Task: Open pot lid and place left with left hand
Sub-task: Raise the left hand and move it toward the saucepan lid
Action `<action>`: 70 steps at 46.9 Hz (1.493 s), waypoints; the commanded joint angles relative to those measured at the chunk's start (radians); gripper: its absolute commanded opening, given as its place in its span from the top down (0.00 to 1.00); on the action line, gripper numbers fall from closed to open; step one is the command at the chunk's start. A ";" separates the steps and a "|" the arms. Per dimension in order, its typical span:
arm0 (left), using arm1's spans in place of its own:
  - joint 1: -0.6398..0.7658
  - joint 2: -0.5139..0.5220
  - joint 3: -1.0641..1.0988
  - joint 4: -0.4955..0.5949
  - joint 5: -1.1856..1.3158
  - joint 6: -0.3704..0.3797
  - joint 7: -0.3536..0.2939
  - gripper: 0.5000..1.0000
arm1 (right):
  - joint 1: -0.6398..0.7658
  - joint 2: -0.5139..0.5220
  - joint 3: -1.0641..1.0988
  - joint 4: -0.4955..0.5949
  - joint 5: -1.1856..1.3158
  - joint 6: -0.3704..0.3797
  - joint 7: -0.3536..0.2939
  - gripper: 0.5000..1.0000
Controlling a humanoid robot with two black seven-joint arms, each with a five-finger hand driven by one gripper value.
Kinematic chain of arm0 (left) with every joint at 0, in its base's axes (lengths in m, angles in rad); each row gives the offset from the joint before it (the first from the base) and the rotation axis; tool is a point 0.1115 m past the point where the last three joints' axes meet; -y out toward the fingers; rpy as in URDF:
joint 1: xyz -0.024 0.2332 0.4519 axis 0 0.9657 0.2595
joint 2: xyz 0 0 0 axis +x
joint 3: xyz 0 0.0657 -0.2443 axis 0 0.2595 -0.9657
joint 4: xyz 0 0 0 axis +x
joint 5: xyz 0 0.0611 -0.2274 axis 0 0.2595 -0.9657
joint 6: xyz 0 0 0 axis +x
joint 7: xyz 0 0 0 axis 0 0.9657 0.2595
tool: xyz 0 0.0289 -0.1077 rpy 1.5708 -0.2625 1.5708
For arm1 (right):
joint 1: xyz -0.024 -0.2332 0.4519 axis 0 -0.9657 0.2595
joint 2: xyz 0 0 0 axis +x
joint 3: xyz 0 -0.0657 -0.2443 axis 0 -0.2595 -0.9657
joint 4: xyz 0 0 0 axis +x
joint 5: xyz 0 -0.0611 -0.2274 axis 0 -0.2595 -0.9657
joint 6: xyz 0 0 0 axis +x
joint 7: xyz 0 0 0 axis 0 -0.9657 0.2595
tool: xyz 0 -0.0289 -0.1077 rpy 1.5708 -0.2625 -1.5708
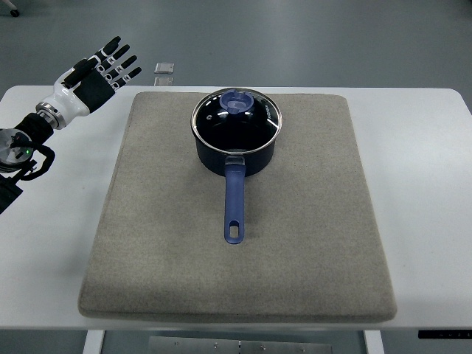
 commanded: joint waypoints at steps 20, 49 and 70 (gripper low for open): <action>-0.020 -0.002 0.011 0.001 0.000 0.000 0.000 0.02 | 0.000 0.000 0.000 0.000 0.000 0.000 0.000 0.17; -0.147 0.010 0.019 0.051 0.626 -0.017 -0.123 0.02 | 0.000 0.000 0.000 0.000 0.000 0.000 0.000 0.17; -0.248 0.055 0.020 -0.134 1.224 -0.009 -0.170 0.02 | 0.000 0.000 0.000 0.000 0.000 0.000 0.000 0.17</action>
